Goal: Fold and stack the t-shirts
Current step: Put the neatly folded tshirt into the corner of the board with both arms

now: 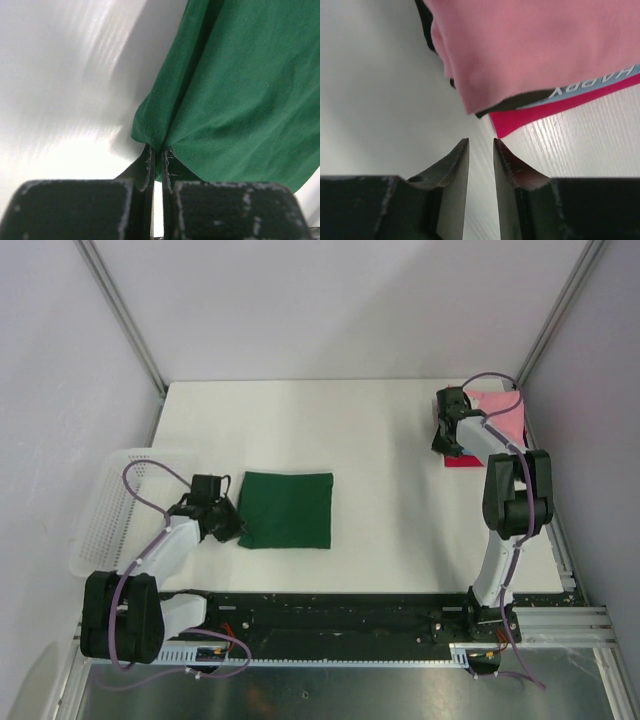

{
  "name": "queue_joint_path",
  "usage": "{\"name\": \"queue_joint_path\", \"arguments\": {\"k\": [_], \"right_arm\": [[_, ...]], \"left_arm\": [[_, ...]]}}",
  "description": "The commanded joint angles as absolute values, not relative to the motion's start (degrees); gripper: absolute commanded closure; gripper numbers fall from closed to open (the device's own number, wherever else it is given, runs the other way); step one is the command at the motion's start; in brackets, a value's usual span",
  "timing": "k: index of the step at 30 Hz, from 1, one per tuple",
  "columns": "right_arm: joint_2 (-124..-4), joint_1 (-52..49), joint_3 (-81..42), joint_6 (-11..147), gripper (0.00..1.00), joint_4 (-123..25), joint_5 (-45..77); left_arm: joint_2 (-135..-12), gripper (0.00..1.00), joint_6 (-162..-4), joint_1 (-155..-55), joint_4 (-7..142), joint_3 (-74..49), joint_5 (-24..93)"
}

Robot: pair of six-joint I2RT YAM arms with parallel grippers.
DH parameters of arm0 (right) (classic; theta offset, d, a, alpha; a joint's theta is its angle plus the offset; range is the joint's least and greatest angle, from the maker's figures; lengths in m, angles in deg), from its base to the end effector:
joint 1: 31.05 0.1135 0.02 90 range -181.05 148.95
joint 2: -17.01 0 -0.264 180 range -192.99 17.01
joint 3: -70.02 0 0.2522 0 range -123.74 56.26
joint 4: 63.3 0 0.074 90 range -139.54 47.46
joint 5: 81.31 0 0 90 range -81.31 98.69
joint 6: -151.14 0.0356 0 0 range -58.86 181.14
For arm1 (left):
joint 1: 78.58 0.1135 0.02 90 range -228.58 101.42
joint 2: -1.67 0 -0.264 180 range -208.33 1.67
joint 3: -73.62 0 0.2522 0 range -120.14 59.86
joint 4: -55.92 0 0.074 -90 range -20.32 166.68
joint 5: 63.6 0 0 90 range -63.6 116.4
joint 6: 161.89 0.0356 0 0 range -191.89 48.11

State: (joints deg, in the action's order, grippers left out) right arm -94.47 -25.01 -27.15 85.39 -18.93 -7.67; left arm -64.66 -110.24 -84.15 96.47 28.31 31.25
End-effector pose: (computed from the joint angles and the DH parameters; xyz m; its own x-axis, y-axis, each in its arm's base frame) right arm 0.4160 0.0339 0.2044 -0.7562 0.3163 -0.5728 0.3896 0.9210 -0.0059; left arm 0.2003 -0.0226 0.1686 -0.7713 -0.5460 -0.3272 -0.4358 0.8276 -0.3537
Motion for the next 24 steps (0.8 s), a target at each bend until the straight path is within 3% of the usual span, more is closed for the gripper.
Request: {"name": "queue_joint_path", "arguments": {"k": [1, 17, 21, 24], "right_arm": [[-97.8, -25.0, -32.0, 81.7, 0.70, -18.5, -14.2], [-104.5, -24.8, -32.0, 79.9, 0.72, -17.6, -17.7], [-104.4, -24.5, -31.8, 80.6, 0.92, -17.1, -17.0], [-102.5, -23.3, -30.6, 81.9, 0.99, -16.4, -15.8]], "left_arm": [[-62.7, 1.00, -108.5, -81.6, 97.8, 28.2, 30.1], [-63.5, 0.99, -108.5, -80.1, 97.8, 28.2, 30.4], [-63.1, 0.99, -108.5, -80.1, 97.8, 28.2, 30.5], [-62.7, 0.99, -108.7, -80.1, 97.8, 28.3, 30.4]]}}
